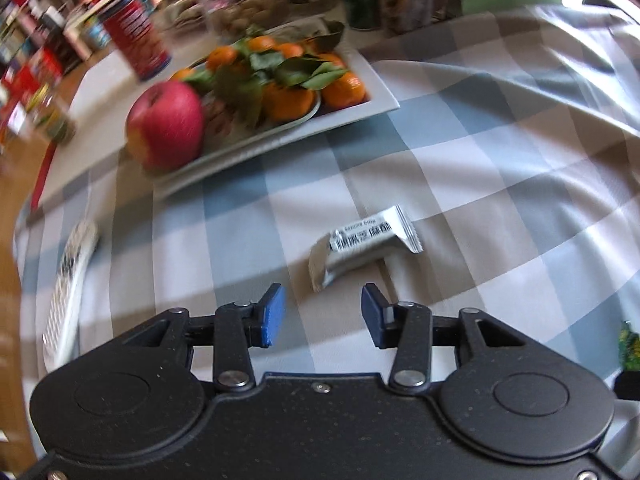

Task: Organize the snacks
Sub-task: 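Grasp the white sesame-crisp packet with the left gripper while the right gripper holds the green candy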

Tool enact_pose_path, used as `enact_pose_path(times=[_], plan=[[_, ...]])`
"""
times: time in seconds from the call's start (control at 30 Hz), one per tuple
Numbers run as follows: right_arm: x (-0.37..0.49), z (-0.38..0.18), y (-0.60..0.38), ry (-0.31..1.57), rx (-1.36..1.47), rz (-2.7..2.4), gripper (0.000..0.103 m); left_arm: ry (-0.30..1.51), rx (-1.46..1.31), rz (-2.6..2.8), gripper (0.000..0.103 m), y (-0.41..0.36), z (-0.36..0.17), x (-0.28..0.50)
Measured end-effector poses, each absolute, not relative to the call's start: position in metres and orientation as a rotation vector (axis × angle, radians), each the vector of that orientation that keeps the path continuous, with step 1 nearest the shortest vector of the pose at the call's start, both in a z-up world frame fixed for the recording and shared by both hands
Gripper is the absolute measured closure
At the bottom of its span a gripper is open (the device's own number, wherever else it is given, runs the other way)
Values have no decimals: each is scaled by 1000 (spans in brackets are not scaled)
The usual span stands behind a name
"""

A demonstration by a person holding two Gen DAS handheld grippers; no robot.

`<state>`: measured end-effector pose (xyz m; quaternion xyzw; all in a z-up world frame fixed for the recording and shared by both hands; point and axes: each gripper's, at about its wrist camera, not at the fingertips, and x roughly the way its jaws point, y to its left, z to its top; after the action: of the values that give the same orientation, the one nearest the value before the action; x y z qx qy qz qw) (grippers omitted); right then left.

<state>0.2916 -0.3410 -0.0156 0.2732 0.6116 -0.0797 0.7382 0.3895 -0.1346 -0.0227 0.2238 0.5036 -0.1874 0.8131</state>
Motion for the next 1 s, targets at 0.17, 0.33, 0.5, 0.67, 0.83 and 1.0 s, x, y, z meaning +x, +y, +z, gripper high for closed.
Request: enact_pose_path(times=[0.17, 0.33, 0.5, 0.67, 0.83, 1.0], plan=[[293, -17, -338, 1353, 597, -159, 78, 1044, 563, -426, 50, -141, -35, 401], [295, -20, -338, 1368, 608, -145, 78, 1043, 581, -483, 50, -152, -42, 409], [295, -24, -342, 1386, 639, -151, 78, 1037, 624, -511, 50, -167, -50, 416], [297, -27, -341, 1399, 645, -150, 78, 1058, 587, -535, 50, -176, -54, 425], [299, -29, -340, 1406, 646, -147, 78, 1109, 492, -545, 51, -177, -55, 435], [300, -32, -342, 1406, 652, -163, 78, 1255, 301, -510, 75, -163, -53, 445]])
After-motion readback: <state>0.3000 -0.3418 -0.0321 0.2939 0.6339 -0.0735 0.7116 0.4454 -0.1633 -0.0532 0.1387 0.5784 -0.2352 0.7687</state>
